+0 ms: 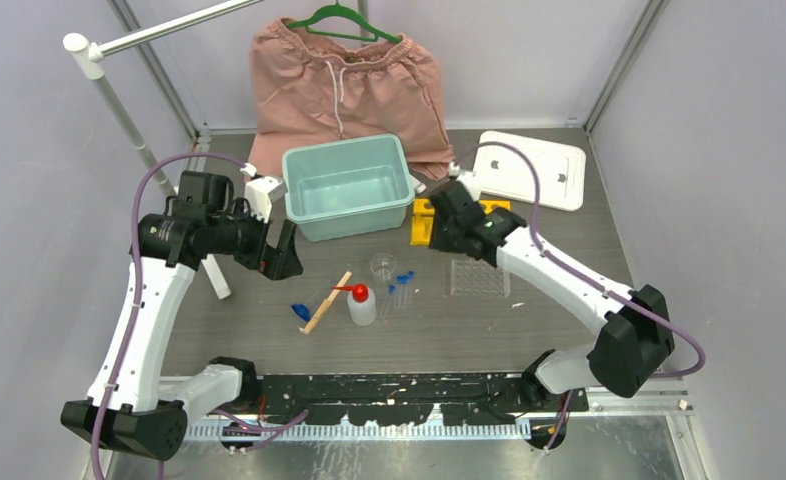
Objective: Organize the chemistry lab equipment
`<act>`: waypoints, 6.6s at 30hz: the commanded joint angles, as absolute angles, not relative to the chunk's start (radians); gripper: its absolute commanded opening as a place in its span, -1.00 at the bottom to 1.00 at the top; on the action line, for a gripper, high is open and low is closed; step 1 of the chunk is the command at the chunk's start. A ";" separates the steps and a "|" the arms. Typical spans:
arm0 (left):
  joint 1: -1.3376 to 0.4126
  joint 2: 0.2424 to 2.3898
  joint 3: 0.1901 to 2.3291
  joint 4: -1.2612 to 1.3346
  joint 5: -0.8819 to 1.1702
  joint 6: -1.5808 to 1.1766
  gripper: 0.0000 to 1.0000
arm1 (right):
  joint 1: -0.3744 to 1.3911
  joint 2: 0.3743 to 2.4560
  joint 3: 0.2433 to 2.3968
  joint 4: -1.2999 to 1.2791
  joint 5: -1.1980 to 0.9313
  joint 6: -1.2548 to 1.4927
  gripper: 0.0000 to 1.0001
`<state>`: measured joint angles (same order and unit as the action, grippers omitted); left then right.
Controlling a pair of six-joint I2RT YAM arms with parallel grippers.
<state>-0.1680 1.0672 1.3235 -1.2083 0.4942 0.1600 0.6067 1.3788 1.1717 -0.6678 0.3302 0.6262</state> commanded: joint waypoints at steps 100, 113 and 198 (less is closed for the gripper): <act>-0.201 1.078 1.303 -0.984 0.838 0.008 -0.86 | 1.002 1.597 1.660 -0.337 -0.052 0.857 0.10; -0.207 1.002 1.302 -1.111 0.830 0.302 -0.92 | 0.928 1.691 1.862 -0.628 -0.413 0.752 0.11; -0.216 1.107 1.427 -1.229 0.453 0.136 0.90 | 0.664 1.402 1.027 -0.510 0.571 0.526 -0.99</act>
